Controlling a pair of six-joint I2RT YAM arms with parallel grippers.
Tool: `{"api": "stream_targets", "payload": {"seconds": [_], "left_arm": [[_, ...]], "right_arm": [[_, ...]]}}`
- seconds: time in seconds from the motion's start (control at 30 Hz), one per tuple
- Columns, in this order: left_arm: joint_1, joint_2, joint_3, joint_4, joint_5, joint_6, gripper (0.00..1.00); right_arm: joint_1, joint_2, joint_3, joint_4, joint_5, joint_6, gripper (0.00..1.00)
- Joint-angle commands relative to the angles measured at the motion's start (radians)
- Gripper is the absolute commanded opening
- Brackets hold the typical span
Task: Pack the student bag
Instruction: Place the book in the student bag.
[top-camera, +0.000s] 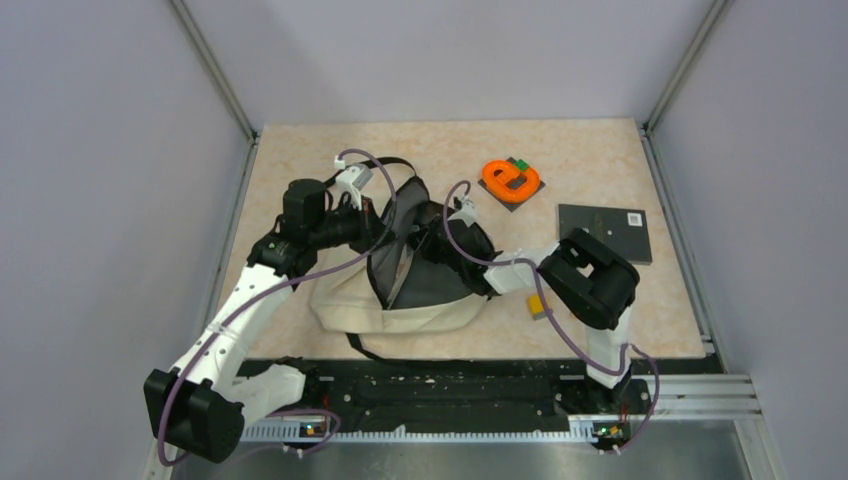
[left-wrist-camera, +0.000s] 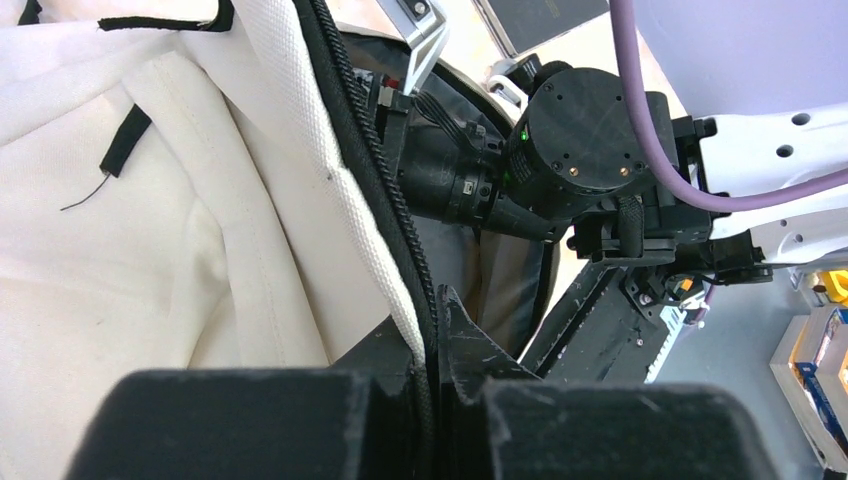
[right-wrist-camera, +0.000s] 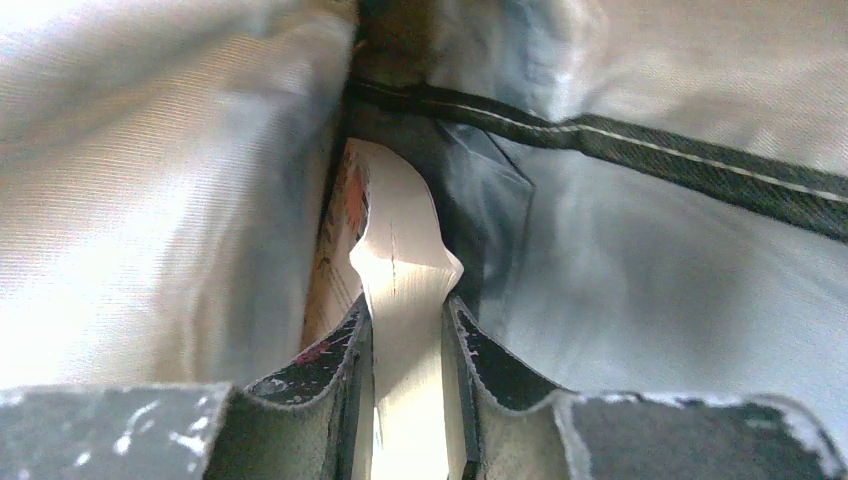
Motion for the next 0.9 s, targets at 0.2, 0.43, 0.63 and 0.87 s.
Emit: {"api": "stream_targets", "payload": {"seconds": [0.2,0.43,0.63,0.87], "left_arm": [[0.002,-0.041,0.013,0.079,0.016,0.023,0.00],[0.002,-0.051,0.013,0.072,-0.022,0.025,0.00],[0.002,-0.061,0.013,0.053,-0.112,0.030,0.00],[0.002,-0.060,0.011,0.047,-0.158,0.028,0.00]], "right_arm": [[0.024,-0.001,0.065,-0.002,0.120,-0.157,0.63],[0.025,-0.057,0.034,0.012,0.116,-0.252,0.71],[0.025,-0.229,-0.169,0.196,0.094,-0.325,0.73],[0.023,-0.474,-0.203,-0.065,0.034,-0.536,0.78]]}}
